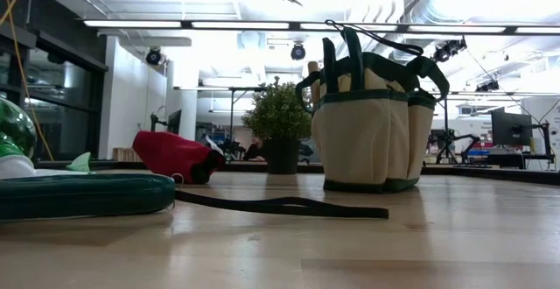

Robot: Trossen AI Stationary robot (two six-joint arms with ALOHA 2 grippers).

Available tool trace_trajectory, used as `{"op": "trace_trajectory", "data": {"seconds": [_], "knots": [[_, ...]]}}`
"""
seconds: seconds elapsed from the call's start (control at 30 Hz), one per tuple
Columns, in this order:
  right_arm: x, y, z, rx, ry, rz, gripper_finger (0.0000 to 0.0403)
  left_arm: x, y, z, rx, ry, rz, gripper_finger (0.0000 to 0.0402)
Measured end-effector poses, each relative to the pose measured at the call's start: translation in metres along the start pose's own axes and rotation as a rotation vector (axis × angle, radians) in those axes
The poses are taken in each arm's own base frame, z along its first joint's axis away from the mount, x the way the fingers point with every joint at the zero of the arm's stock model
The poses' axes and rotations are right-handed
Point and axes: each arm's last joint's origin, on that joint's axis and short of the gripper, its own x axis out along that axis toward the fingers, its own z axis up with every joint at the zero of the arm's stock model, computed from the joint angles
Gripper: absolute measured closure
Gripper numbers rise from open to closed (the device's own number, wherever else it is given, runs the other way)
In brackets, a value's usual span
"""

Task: Pick & Place Garden tools in Gardening bag
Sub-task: Put the hand rake into the gardening bag

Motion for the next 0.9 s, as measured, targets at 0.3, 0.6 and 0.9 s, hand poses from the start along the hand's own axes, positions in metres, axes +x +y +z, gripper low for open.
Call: {"op": "trace_trajectory", "data": {"seconds": [0.3,0.6,0.9], "knots": [[0.027,0.021,0.009,-0.116,-0.031,-0.218,0.0225,0.007,-0.014,-0.011,0.063,0.040,0.056,0.0345],[0.049,0.039,-0.012,0.010,-0.045,-0.412,0.0225,0.011,-0.016,-0.016,0.152,0.088,0.141,0.0345],[0.064,0.032,-0.016,0.180,-0.103,-0.458,0.0225,0.018,-0.009,-0.018,0.276,0.124,0.185,0.0345]]}}
